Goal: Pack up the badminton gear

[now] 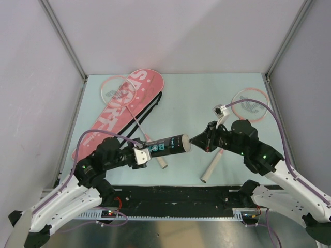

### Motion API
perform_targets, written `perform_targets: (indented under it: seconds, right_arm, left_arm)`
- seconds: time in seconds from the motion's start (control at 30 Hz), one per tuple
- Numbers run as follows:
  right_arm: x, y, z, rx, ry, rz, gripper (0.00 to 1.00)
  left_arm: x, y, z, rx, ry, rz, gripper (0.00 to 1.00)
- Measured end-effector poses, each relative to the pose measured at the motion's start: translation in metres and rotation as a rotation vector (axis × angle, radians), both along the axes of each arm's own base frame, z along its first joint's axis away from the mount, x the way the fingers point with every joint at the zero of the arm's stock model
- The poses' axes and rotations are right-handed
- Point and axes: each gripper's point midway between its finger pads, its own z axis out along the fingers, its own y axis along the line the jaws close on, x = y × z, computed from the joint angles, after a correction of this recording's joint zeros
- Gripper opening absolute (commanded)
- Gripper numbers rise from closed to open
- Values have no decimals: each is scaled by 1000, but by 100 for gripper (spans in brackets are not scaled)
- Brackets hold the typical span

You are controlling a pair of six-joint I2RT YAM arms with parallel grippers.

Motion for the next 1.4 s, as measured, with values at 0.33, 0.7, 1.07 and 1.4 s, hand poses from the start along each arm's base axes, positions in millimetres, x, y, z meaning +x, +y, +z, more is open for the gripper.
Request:
perform_targets:
  seconds: [0.33, 0.7, 1.07, 1.4]
  right_arm:
    - [-2, 0, 4, 10, -12, -18, 43]
    - [7, 14, 7, 44, -26, -127, 38]
    - [33, 40, 3, 63, -63, -314, 34]
    - [45, 40, -5, -11, -110, -435, 39]
  left_arm:
    - [-3, -5, -4, -7, 65, -4, 0]
    - [-8, -8, -13, 44, 263, 52, 0]
    - [-9, 1, -23, 89, 405, 165, 0]
    - [-9, 2, -27, 126, 474, 210, 0]
